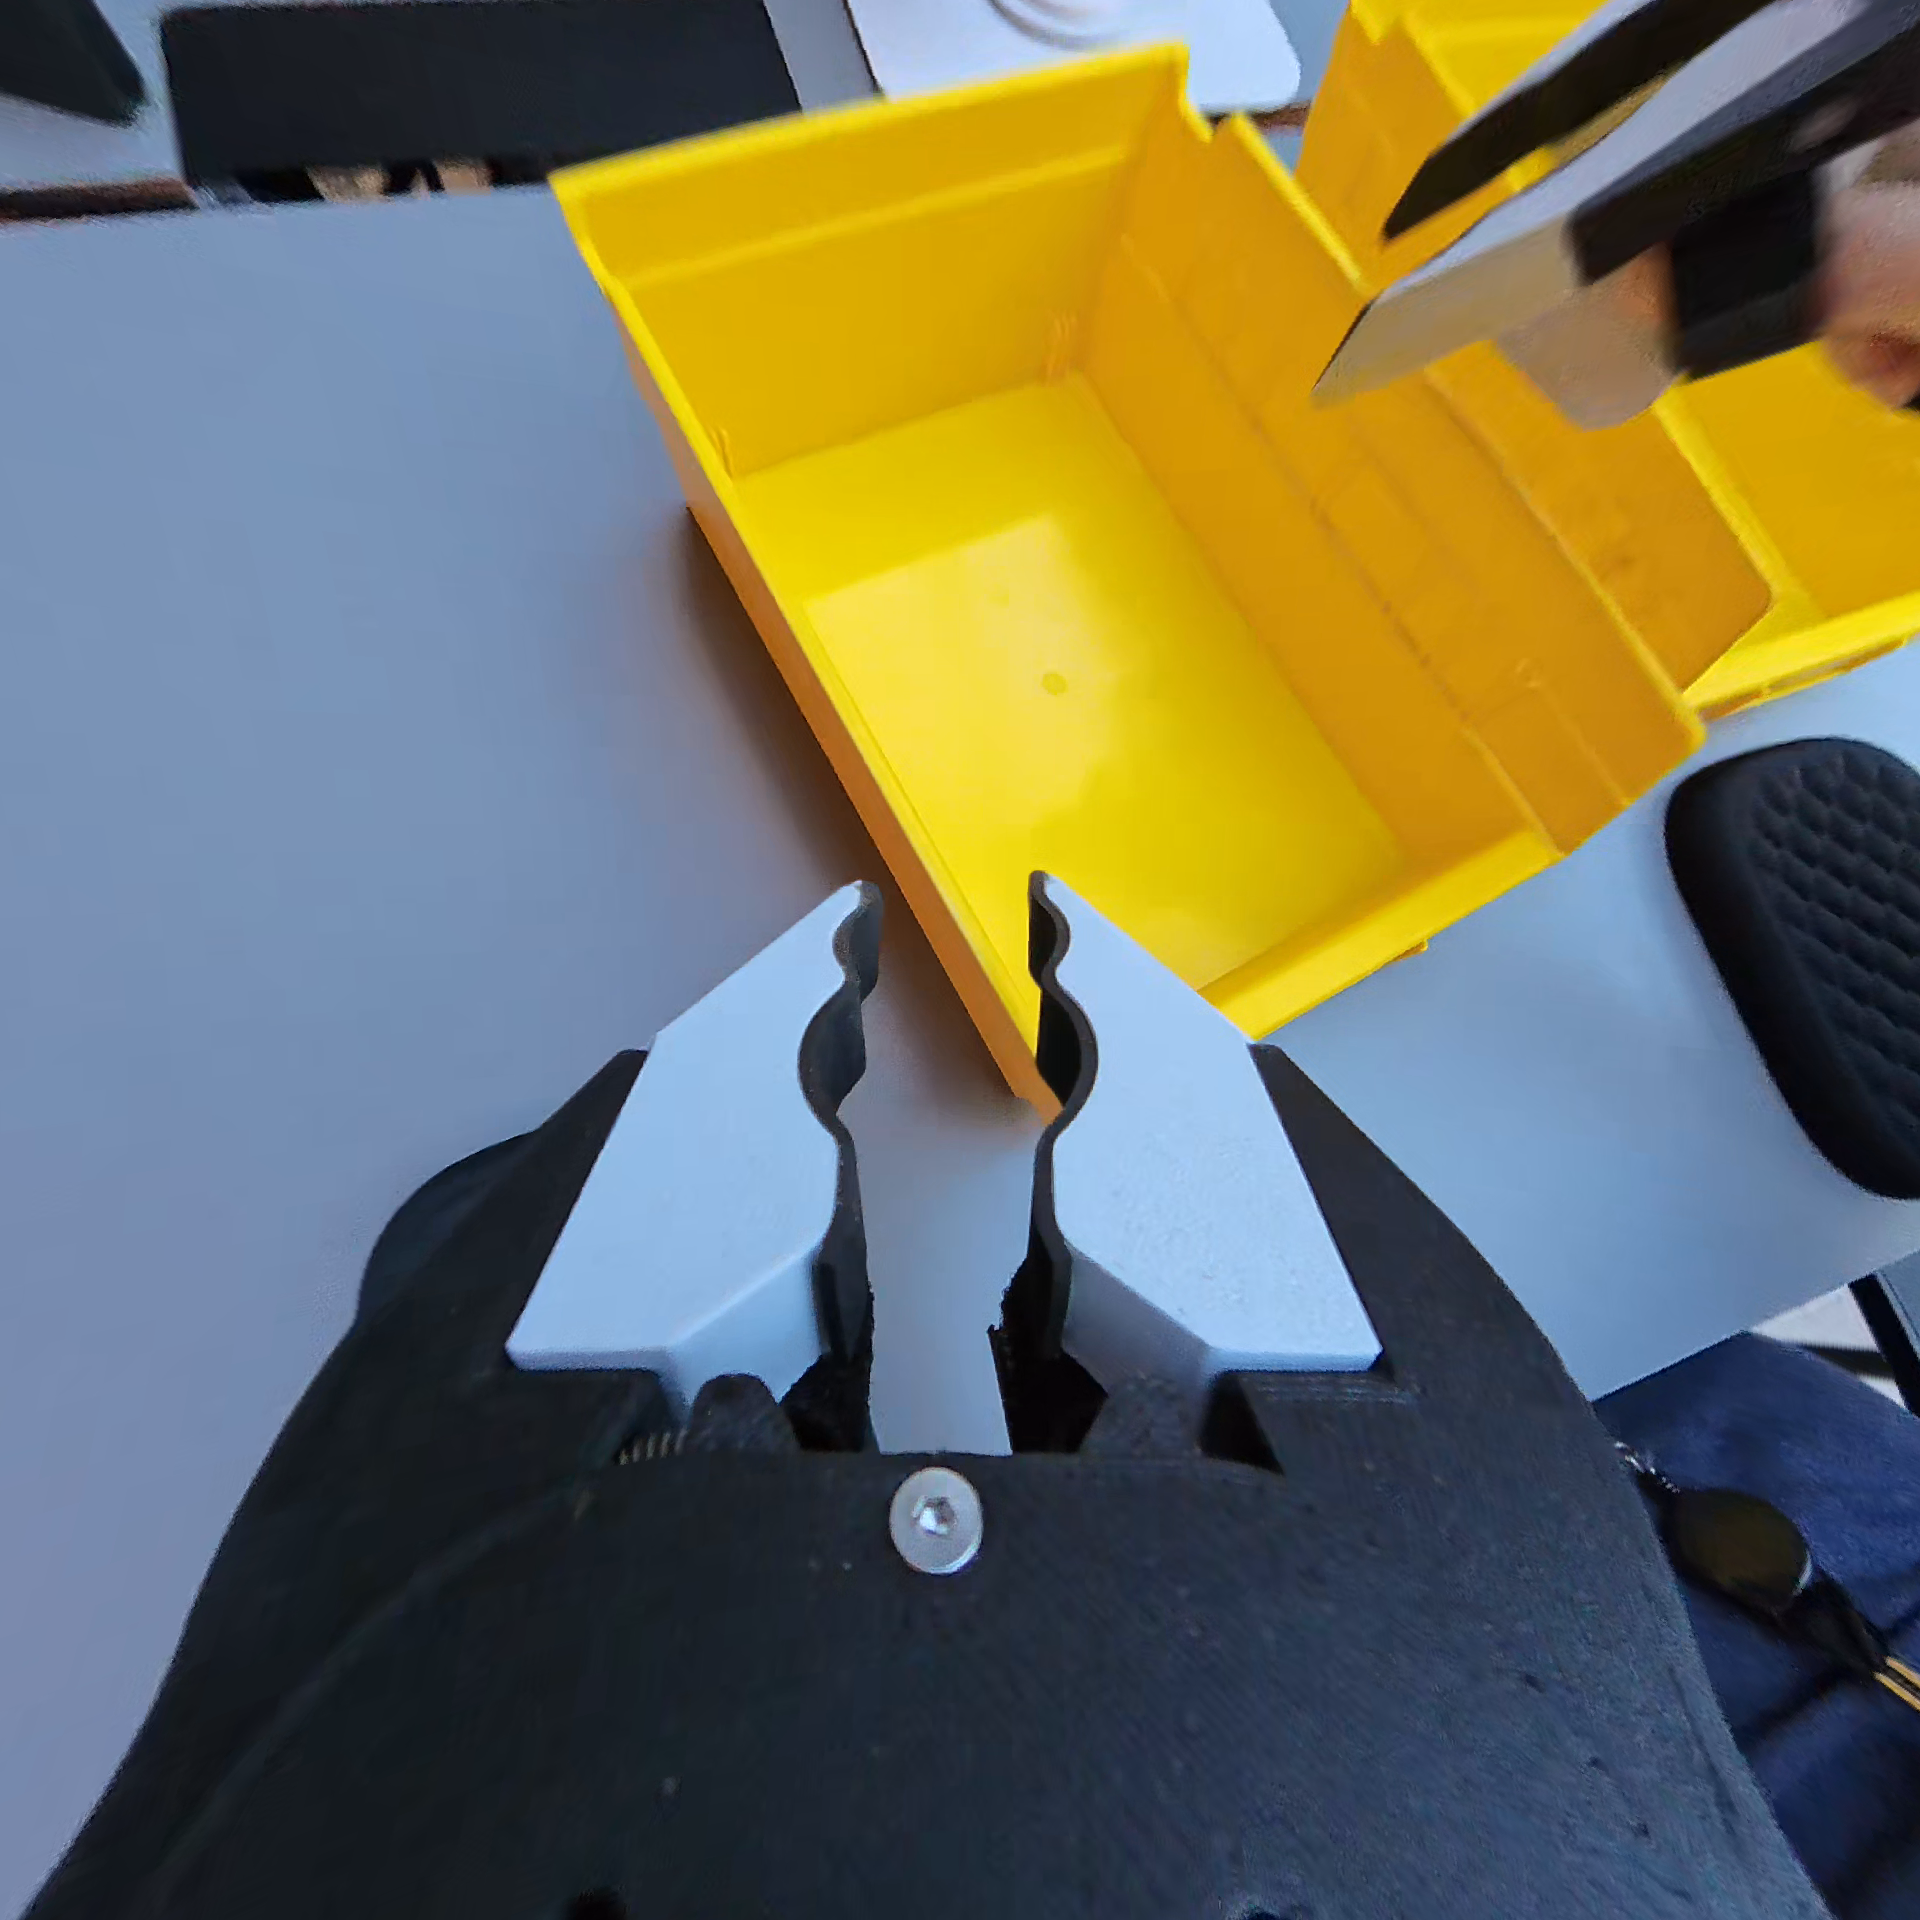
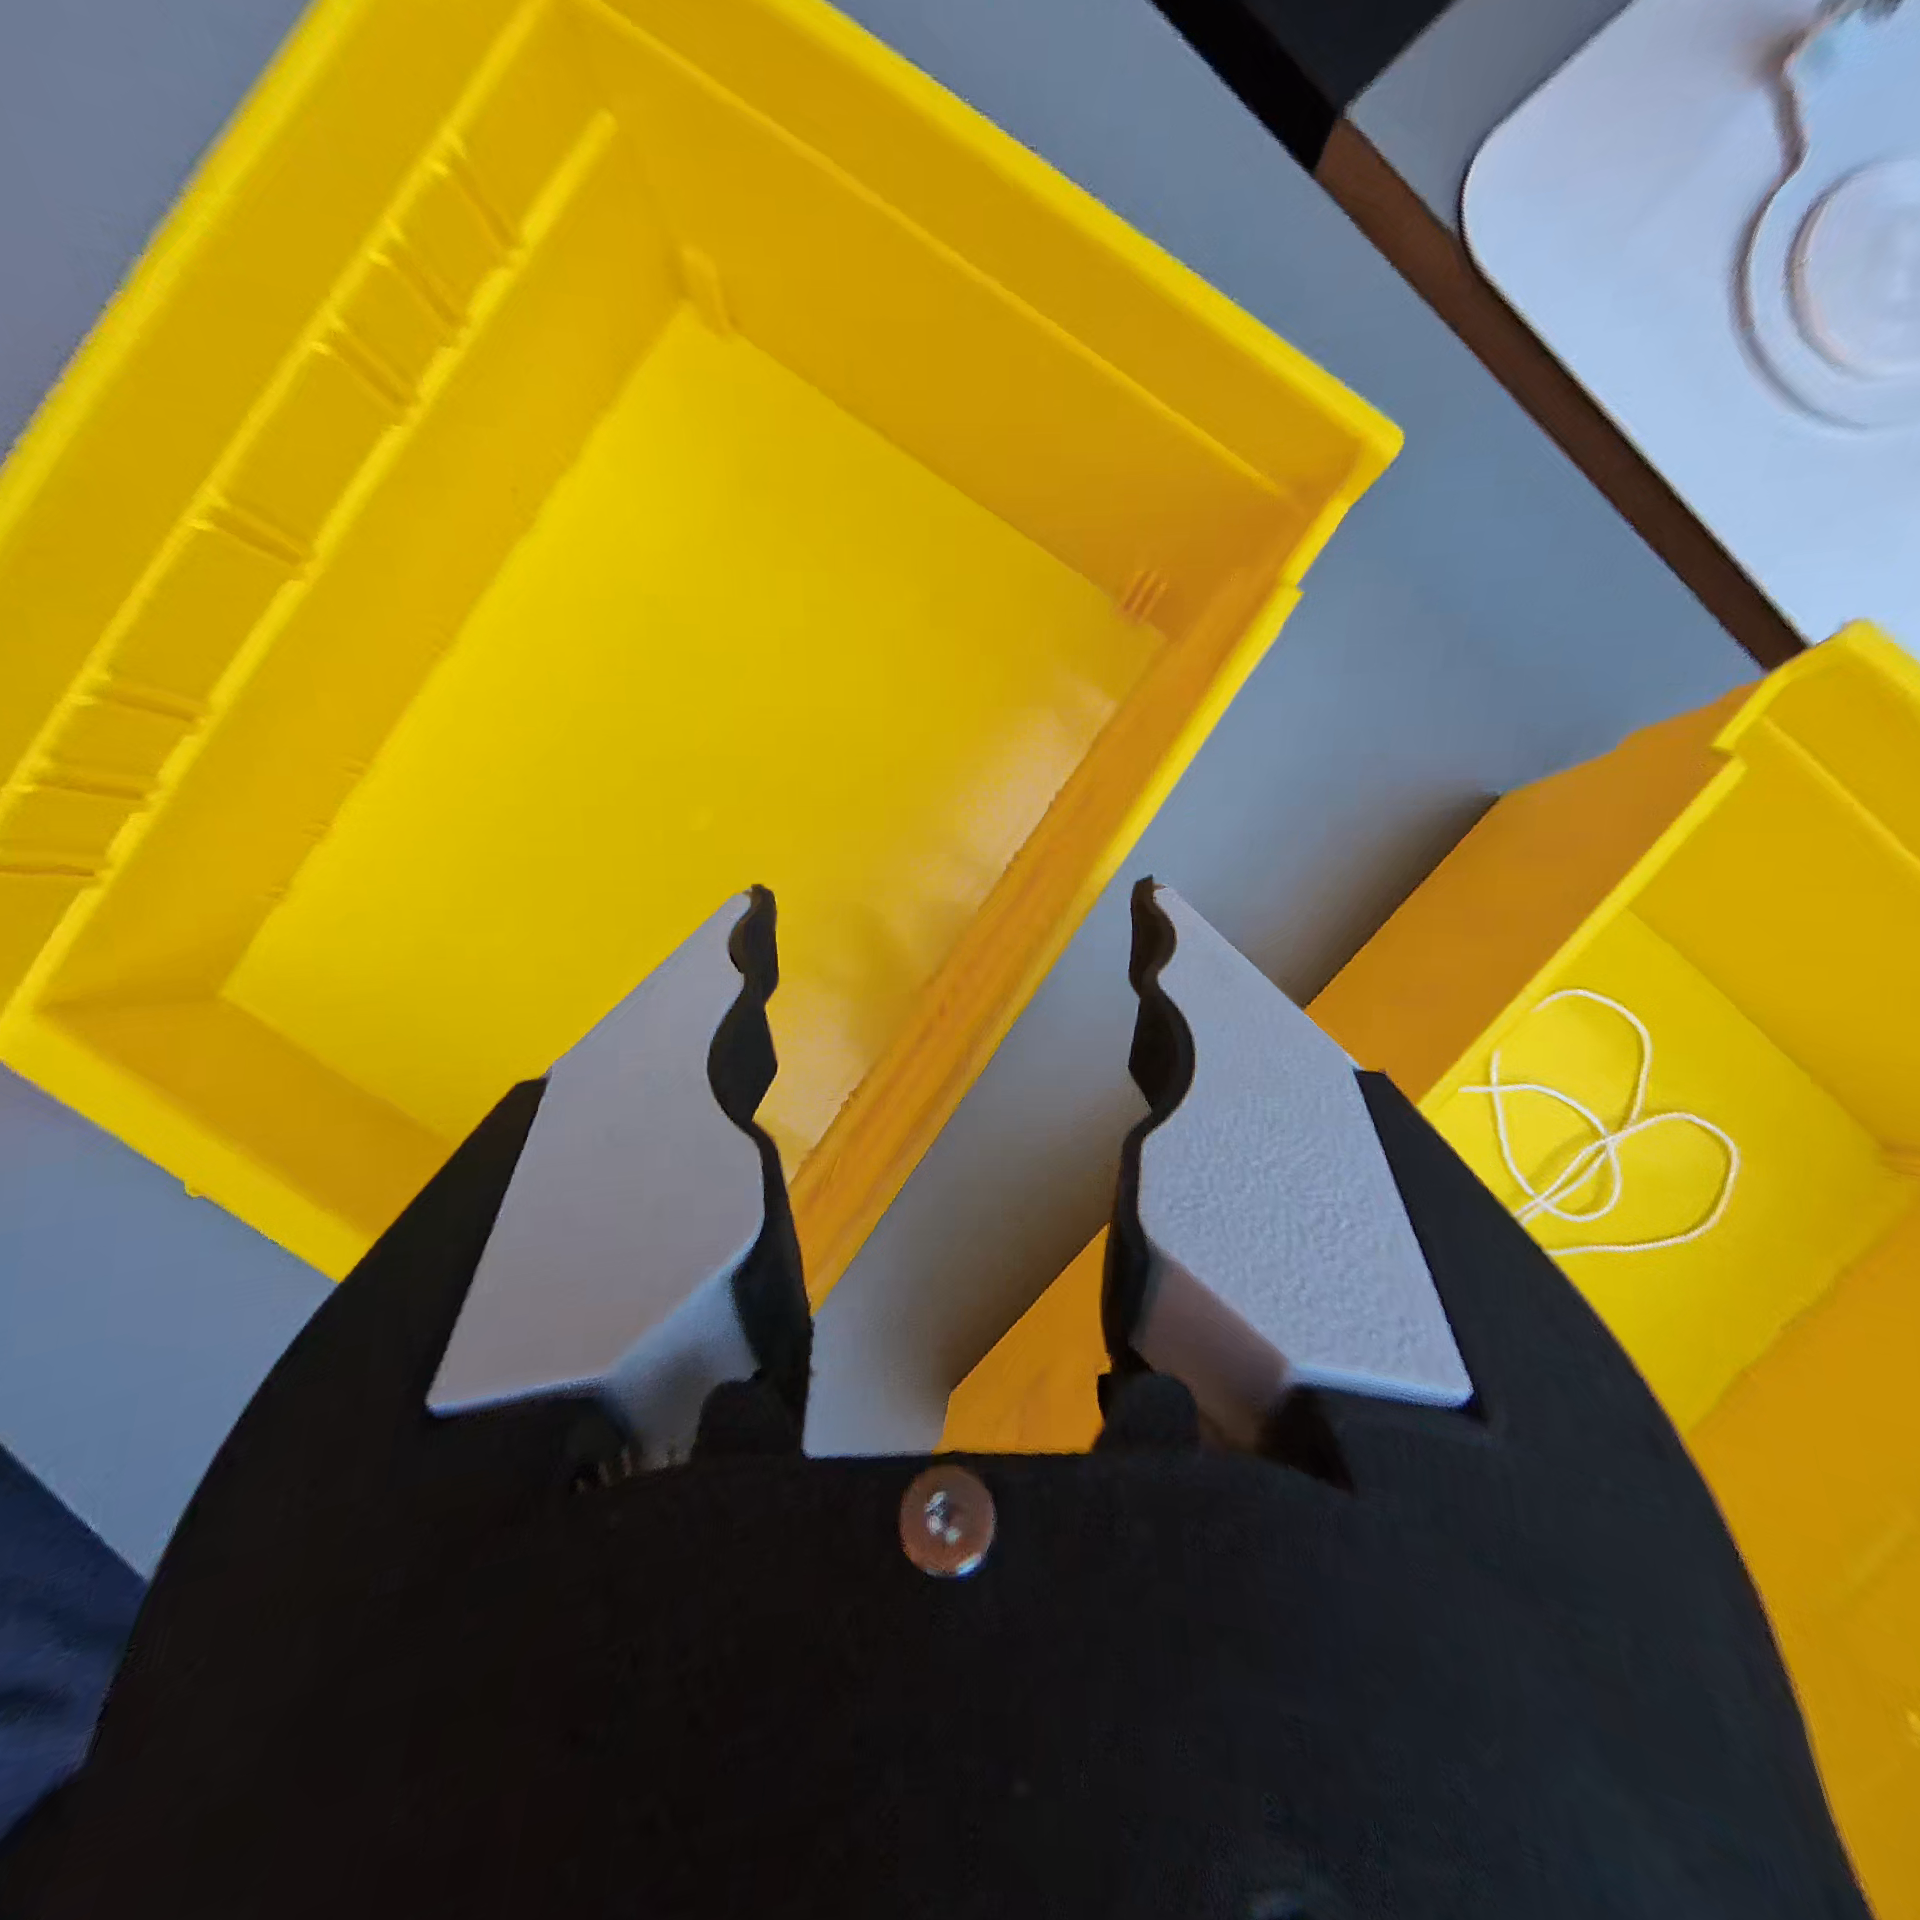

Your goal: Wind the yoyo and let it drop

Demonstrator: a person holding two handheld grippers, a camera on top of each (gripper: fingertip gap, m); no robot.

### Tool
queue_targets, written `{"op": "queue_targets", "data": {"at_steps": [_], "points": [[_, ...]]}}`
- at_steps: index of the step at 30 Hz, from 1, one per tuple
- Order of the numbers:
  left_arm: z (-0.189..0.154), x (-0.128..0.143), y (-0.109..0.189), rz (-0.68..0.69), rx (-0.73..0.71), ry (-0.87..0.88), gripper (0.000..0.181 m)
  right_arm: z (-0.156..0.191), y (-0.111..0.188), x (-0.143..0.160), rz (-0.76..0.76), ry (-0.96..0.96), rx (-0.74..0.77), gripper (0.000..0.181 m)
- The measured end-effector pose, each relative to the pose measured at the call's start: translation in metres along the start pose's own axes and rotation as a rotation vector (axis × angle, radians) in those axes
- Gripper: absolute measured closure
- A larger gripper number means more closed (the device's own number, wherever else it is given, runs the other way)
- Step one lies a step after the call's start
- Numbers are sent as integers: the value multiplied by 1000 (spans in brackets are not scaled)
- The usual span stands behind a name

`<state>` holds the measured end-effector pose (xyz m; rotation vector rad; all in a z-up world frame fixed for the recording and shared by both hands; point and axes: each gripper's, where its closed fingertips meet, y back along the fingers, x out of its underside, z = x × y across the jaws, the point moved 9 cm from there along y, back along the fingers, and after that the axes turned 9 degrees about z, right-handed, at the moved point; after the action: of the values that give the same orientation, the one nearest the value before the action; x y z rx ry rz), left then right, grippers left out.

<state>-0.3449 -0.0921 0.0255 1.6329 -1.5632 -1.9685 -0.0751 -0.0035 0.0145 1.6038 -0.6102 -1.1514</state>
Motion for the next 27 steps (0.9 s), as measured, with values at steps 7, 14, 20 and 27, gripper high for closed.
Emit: {"op": "queue_targets", "data": {"at_steps": [7, 14, 20, 27], "points": [[-2, 0, 33, -106, -17, -16, 157, -8, -42, -2, 213, -80, 4, 114], [-5, 1, 40, -129, -20, -34, 157, -22, -71, 0, 350, -185, -20, 123], [-7, 3, 47, -139, -25, -45, 158, -25, -85, -4, 427, -211, -80, 144], [-2, 7, 50, -144, -31, -32, 159, -32, -93, -11, 473, -230, -83, 161]]}}
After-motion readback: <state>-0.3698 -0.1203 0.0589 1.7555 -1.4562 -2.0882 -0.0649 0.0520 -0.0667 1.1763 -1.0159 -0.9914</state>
